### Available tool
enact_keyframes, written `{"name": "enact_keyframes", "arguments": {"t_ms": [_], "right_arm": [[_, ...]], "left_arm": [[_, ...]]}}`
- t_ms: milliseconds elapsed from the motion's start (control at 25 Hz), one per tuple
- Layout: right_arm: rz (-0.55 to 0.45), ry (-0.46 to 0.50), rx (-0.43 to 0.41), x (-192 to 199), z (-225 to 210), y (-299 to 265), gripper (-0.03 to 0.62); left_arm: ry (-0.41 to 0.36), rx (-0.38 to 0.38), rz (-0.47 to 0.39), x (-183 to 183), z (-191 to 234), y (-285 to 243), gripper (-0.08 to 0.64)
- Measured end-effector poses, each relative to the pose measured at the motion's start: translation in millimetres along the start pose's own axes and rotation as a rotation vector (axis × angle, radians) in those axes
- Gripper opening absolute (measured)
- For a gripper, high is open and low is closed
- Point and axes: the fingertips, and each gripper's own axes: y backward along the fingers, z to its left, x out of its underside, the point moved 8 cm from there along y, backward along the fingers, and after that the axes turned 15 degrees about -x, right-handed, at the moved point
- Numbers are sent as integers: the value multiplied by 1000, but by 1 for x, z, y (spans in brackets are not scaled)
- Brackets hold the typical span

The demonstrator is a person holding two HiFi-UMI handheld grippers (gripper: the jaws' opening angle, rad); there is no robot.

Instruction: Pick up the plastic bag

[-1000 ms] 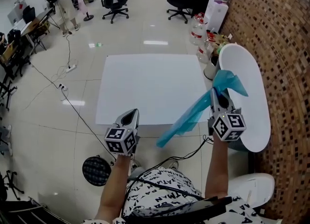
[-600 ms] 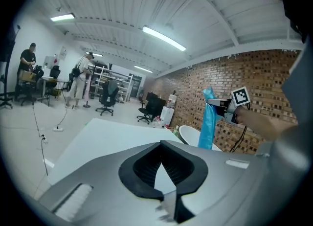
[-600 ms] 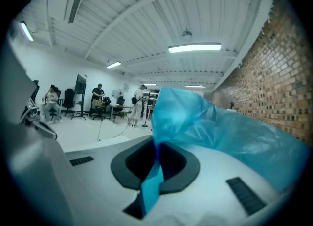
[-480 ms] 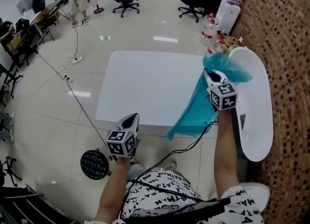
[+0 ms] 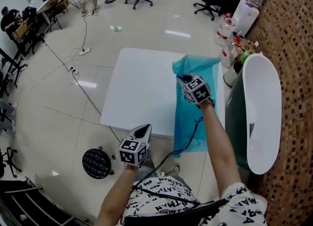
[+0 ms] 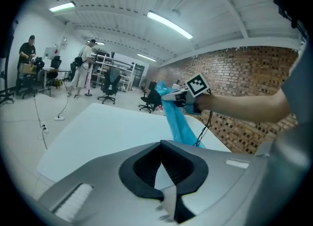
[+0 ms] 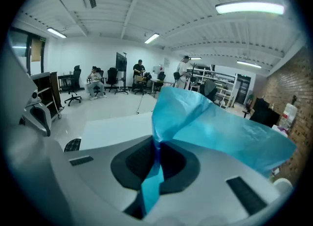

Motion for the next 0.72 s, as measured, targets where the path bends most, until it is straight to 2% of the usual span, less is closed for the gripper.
{"name": "enact_keyframes", "arguments": {"t_ms": [200,360,560,720], "right_arm": [[62,-15,-138,-8,16,-97,12],[124,7,-261,-3,52,-166,12],[163,29,-440,4,105,-224,14],[156,-9,-536,15,131,-252,20]], "left_arm": [[-28,15,43,-6,33,-23,2],[-21,-10,65,-5,66,-35,2],[-2,-53,86,-7,102,-43,2],[8,-78,99,-9,125,-46,2]]}}
